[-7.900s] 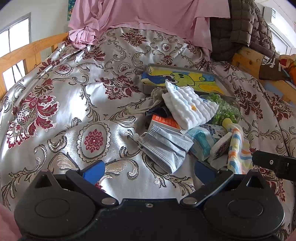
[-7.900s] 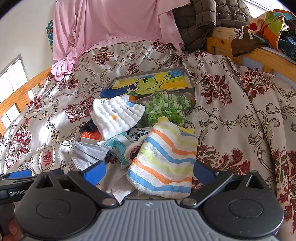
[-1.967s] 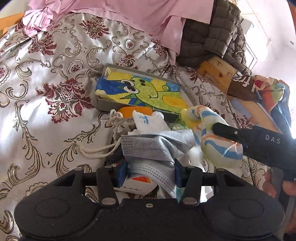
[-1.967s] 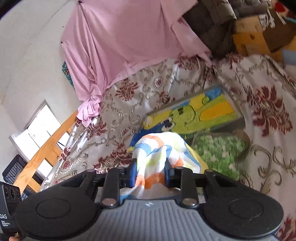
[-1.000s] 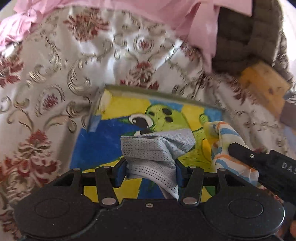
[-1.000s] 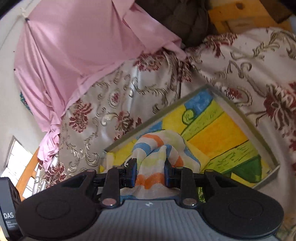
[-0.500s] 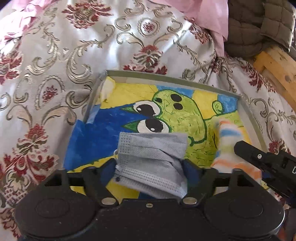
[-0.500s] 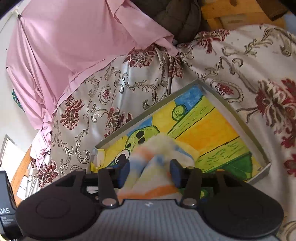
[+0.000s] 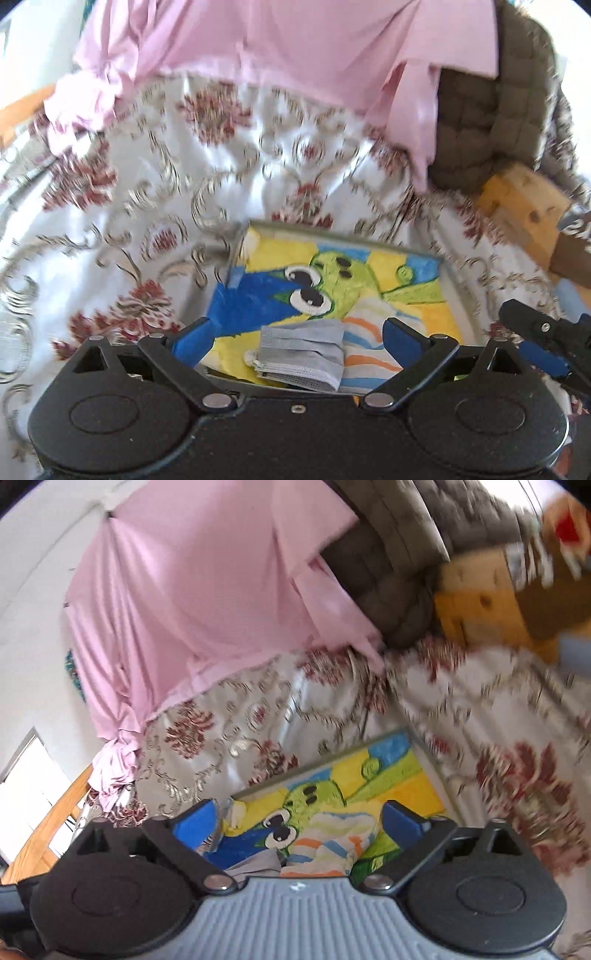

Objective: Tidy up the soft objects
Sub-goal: 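Open both tools over the tray and lift them back toward the pile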

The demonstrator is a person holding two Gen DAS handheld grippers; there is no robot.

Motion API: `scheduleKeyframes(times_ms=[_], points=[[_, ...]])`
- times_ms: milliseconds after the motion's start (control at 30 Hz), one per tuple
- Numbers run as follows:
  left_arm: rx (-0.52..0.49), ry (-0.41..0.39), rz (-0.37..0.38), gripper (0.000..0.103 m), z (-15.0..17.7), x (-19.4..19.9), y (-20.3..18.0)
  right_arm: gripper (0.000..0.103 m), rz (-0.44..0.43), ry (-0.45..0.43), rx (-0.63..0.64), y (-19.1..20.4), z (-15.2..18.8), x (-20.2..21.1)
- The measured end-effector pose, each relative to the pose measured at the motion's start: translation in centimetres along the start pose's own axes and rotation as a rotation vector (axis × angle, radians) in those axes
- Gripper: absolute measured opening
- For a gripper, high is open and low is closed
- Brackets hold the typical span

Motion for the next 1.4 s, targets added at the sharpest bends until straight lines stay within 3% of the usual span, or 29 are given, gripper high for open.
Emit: scheduleKeyframes(times_ms=[200,367,833,1067,1233,1400], points=[[-0.002,-0.127,0.032,0.102,0.6,7.8,-0.3,0.103,0.016,-0.076,0.114,2.4,0.4,6.7],[-0.007,-0.218,0.044,0.102,3.1,13.8,-0.2,0.103,0.044,-0.11,0.202,4.2,2.2,11.1],[-0.056,-0.288,0.033,0.102,11.5,21.6,0.8,0.103,0.106,-0.213,0.314,5.3,7.7,18.8],[-0.089,-0.286,0.027,0.102,14.1,22.7,1.5,0.103,0.141,-0.161,0.353,4.3,11.2,20.6],[-0.101,-0.216,-0.02,0.102,16.4,22.0,2.7,0.103,0.17,-0.097,0.331,3.2,12.7,21.0],[-0.172,-0.149,-0.003,0.102,17.9,21.2,2.1,0.103,0.189,0.017,0.278,1.8,14.5,20.1]])
Point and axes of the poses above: each gripper's, at about its wrist camera, not at the fingertips, and x roughly against the way its jaws point, y to its left, z to its underside, the point moved 10 cm from there along -x, roughly the way its jaws point, and after that the axes turned 2 degrees about y, right-handed, at the moved point
